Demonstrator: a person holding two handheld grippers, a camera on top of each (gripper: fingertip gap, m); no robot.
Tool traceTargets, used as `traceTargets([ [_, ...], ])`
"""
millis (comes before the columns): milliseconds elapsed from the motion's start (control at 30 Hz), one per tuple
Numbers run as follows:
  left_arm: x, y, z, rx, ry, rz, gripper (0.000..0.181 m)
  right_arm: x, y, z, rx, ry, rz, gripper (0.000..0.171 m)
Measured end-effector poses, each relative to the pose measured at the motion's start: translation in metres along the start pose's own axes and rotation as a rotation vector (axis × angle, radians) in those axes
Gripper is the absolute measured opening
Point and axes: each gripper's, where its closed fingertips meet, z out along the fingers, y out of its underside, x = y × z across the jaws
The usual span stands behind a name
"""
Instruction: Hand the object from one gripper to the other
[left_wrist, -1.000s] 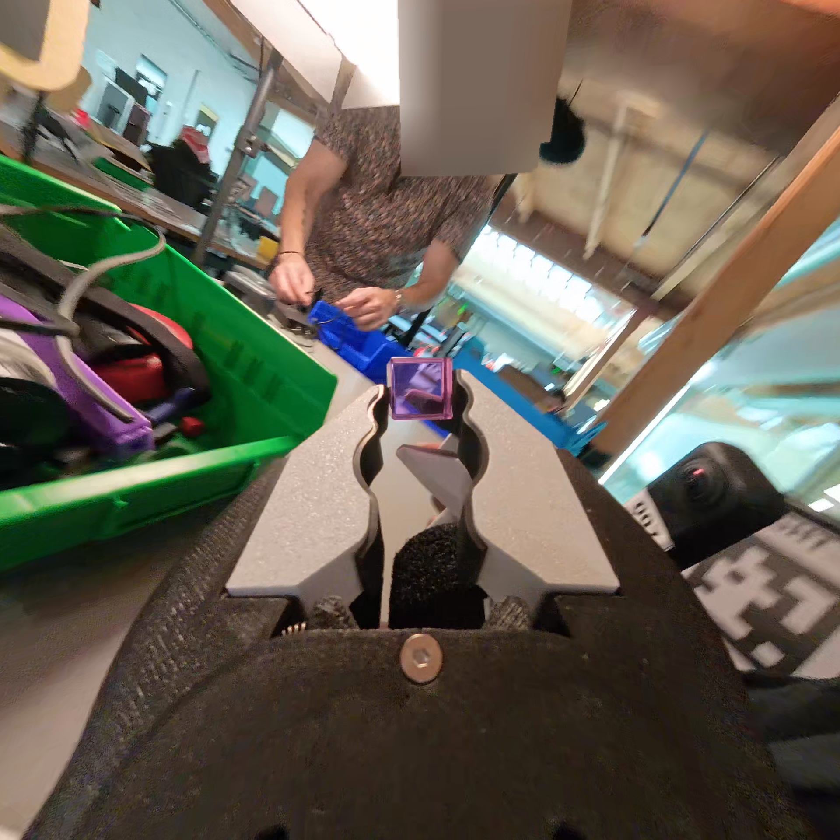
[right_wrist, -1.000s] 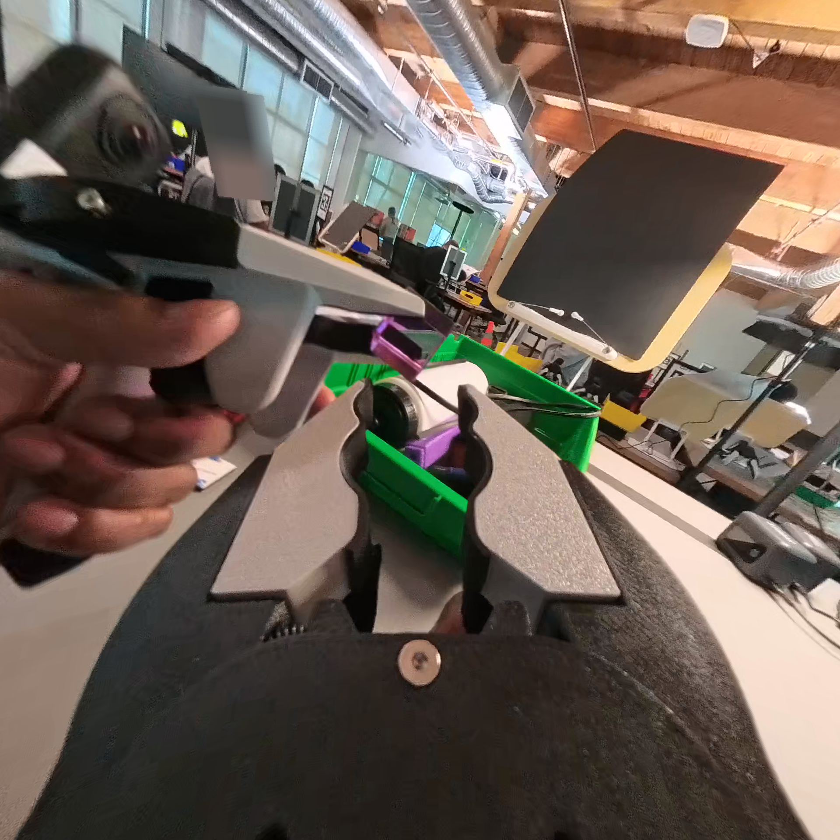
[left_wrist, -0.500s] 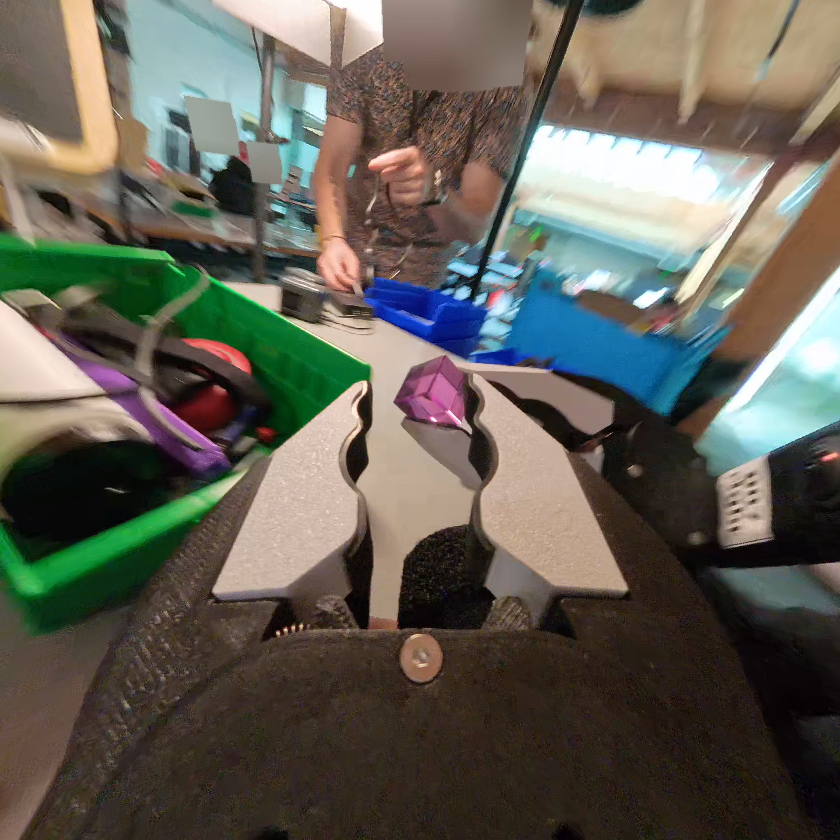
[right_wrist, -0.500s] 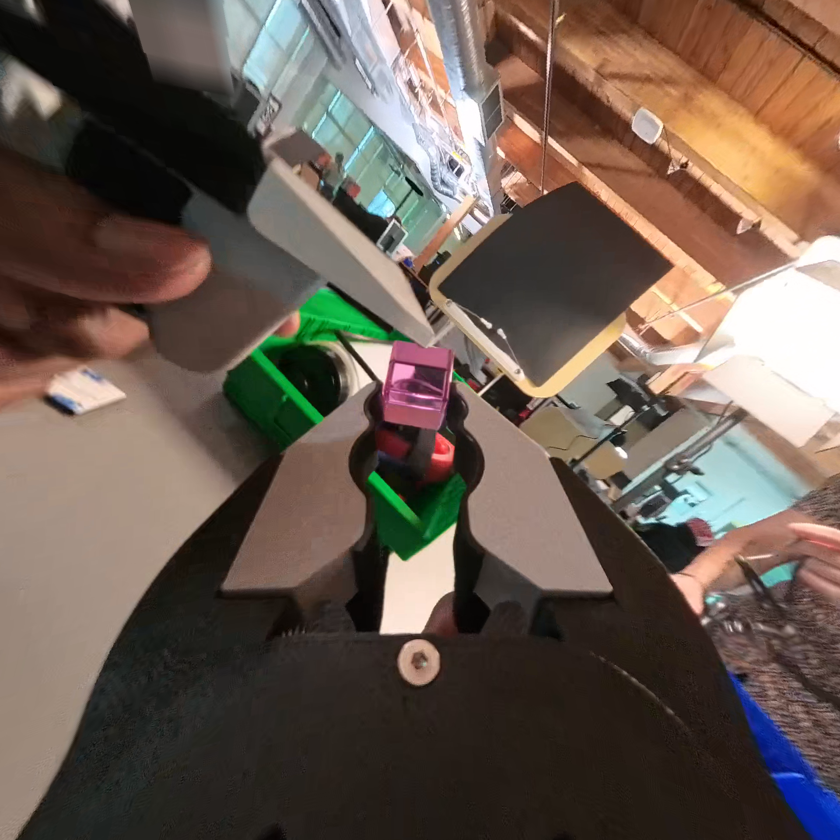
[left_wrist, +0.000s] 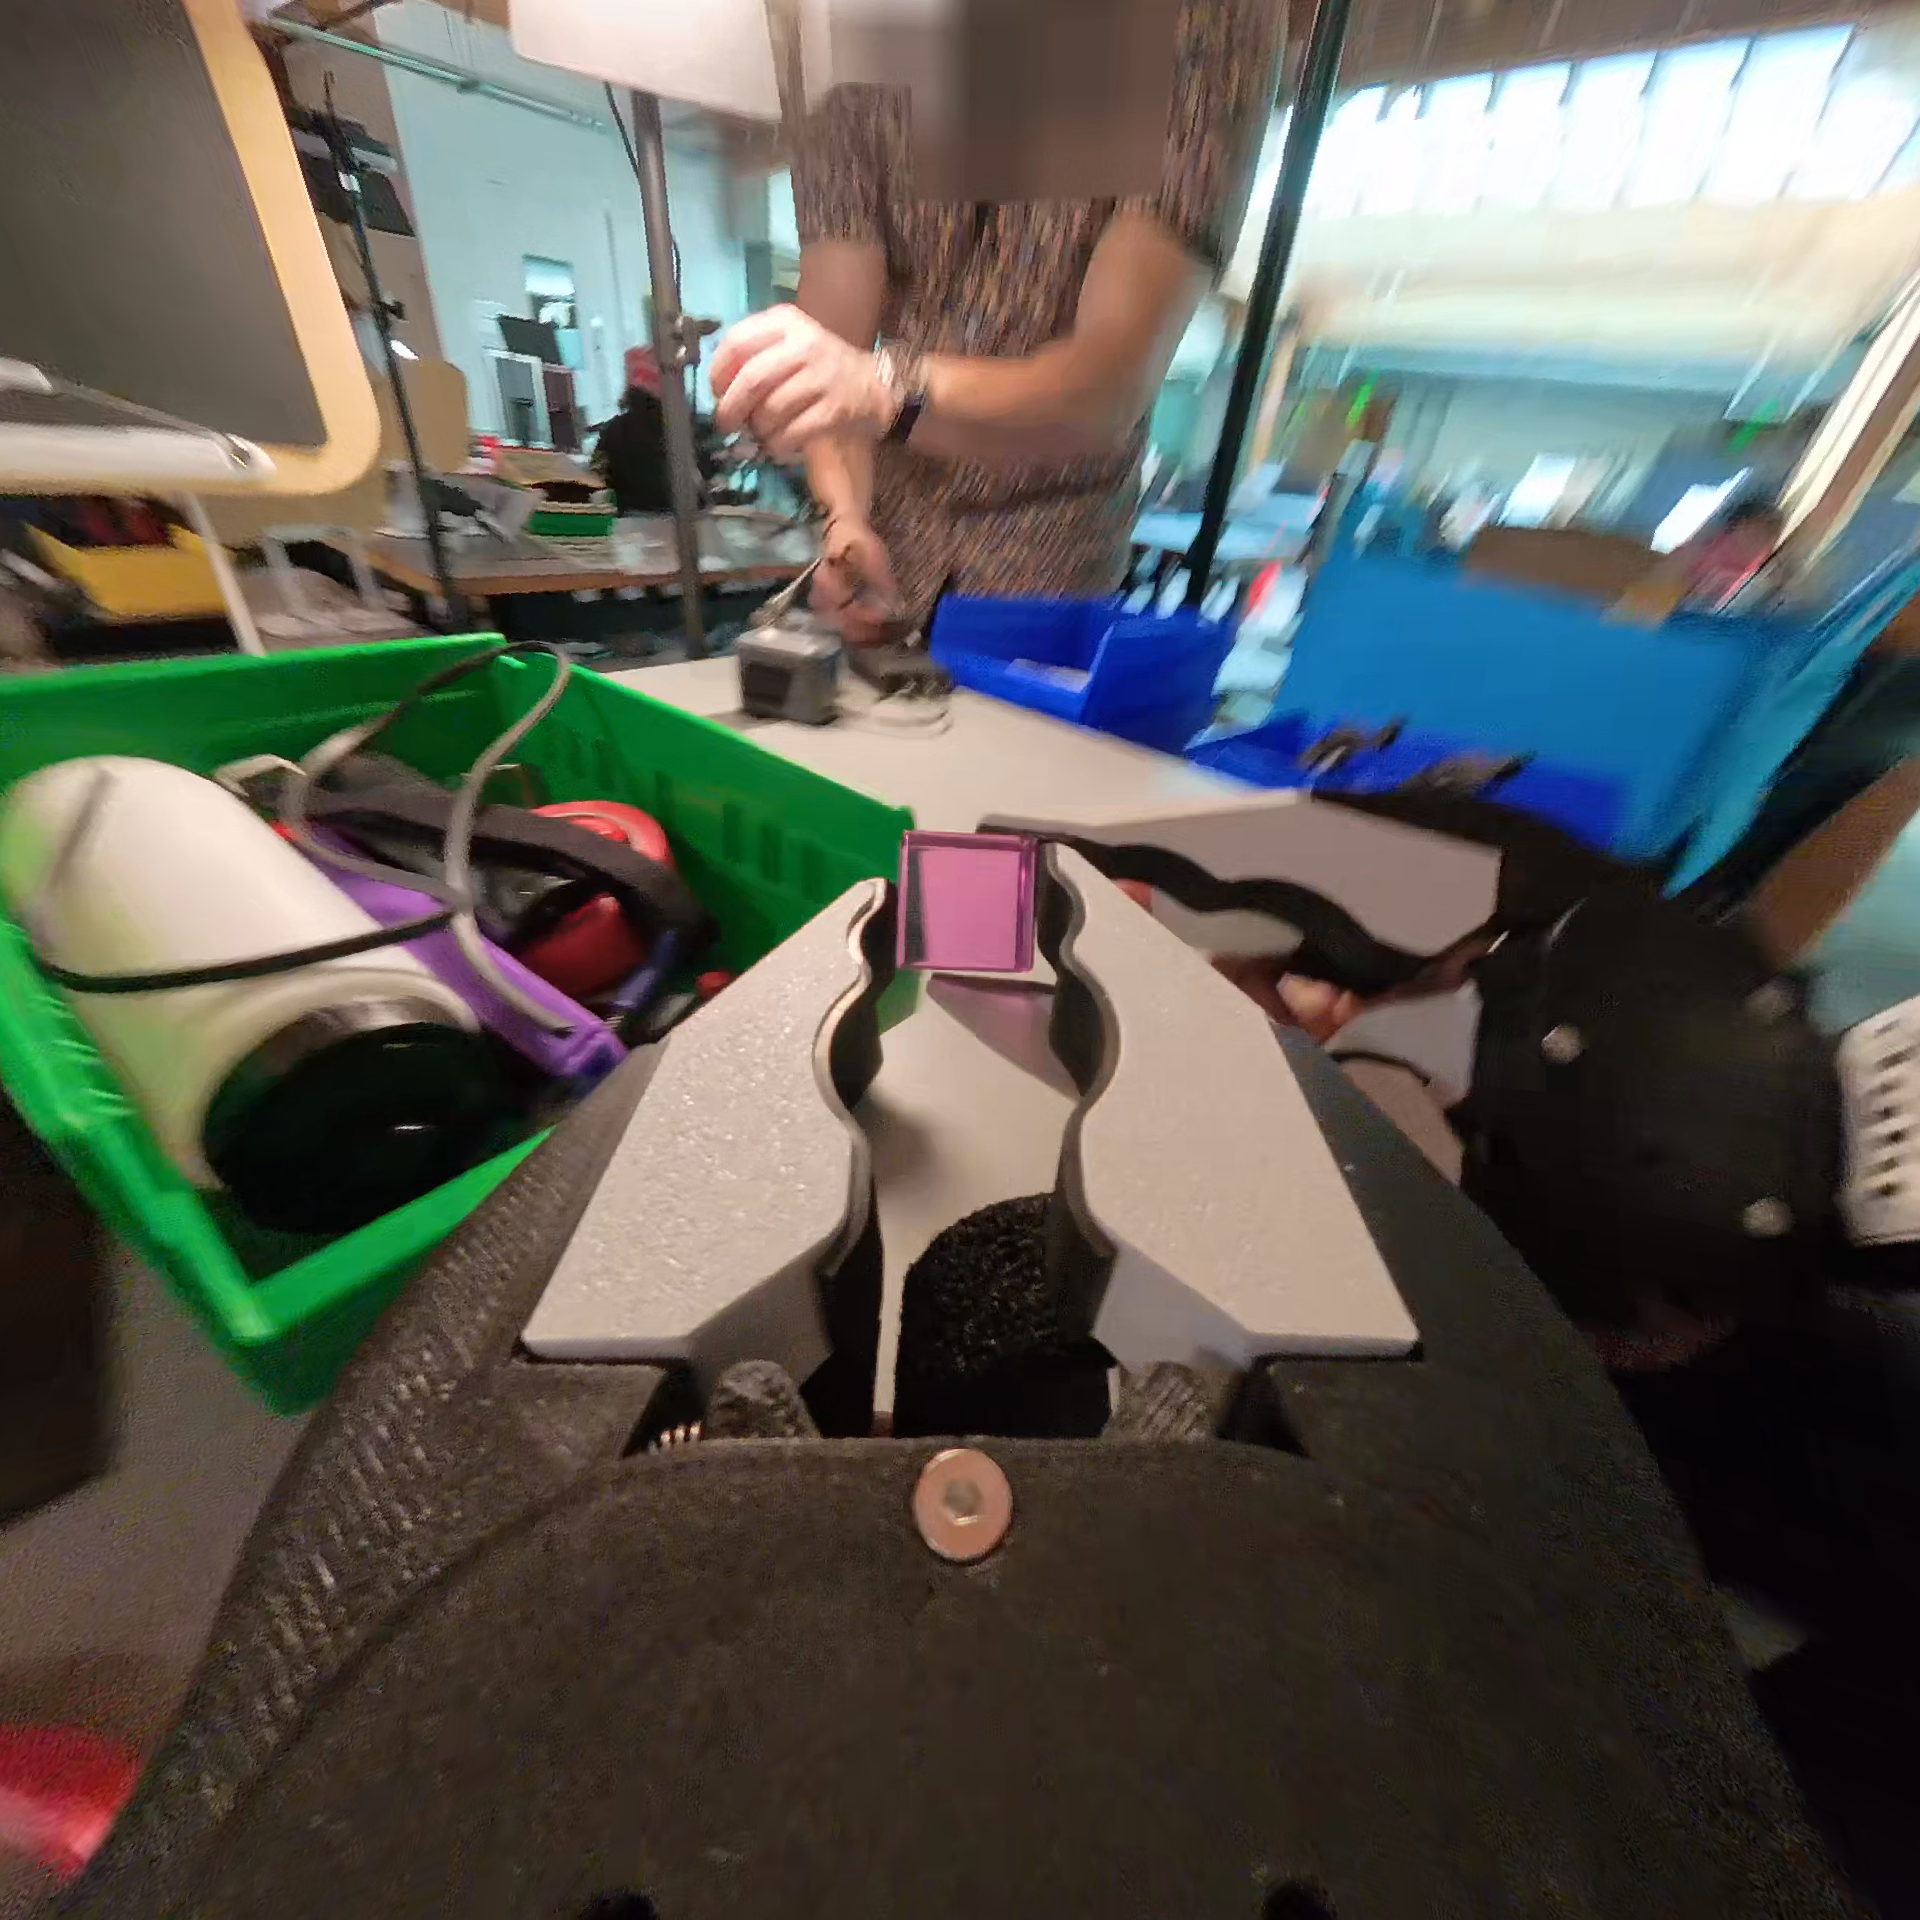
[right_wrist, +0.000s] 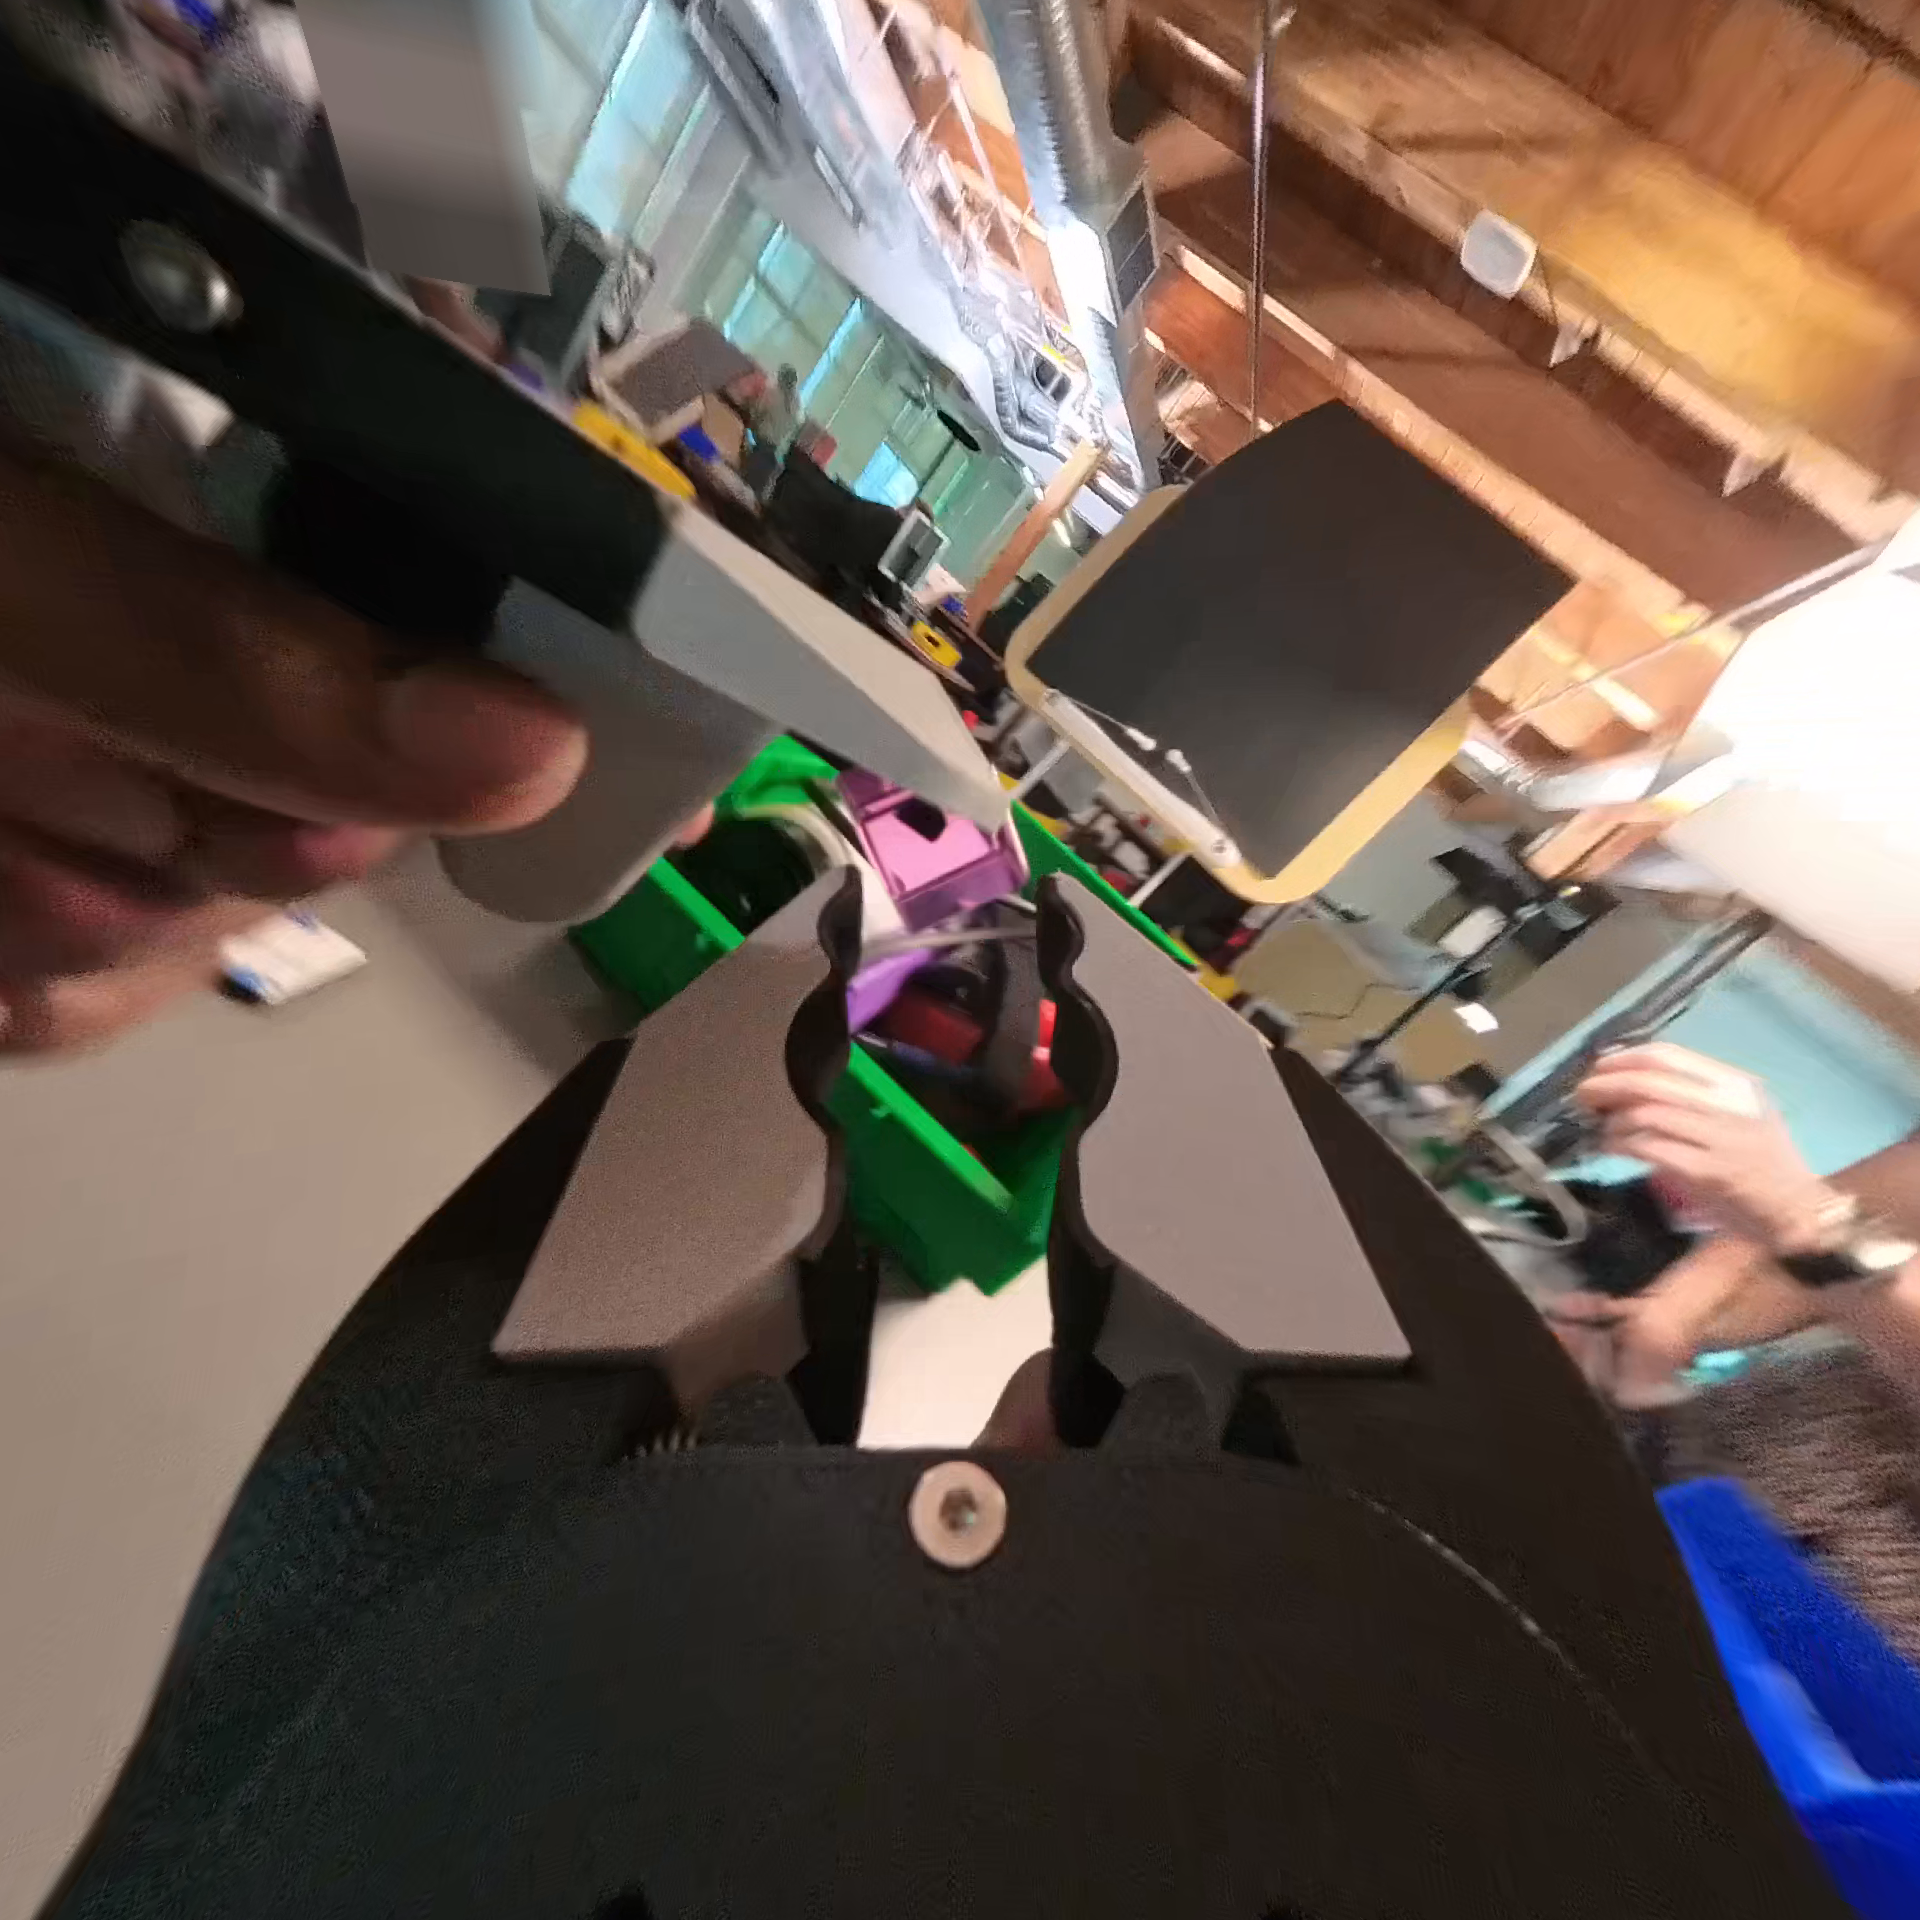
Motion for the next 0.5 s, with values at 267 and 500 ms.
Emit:
traceTargets([
  [267, 0.003, -0.017, -0.003, 0.229, 0.266, -0.63, 0.028, 0.0, -0.016, -0.004, 0.1, -0.017, 0.368, 0.039],
  [500, 0.015, -0.013, 0.001, 0.186, 0.311, -0.633, 0.027, 0.008, -0.014, -0.007, 0.11, 0.032, 0.306, 0.031],
])
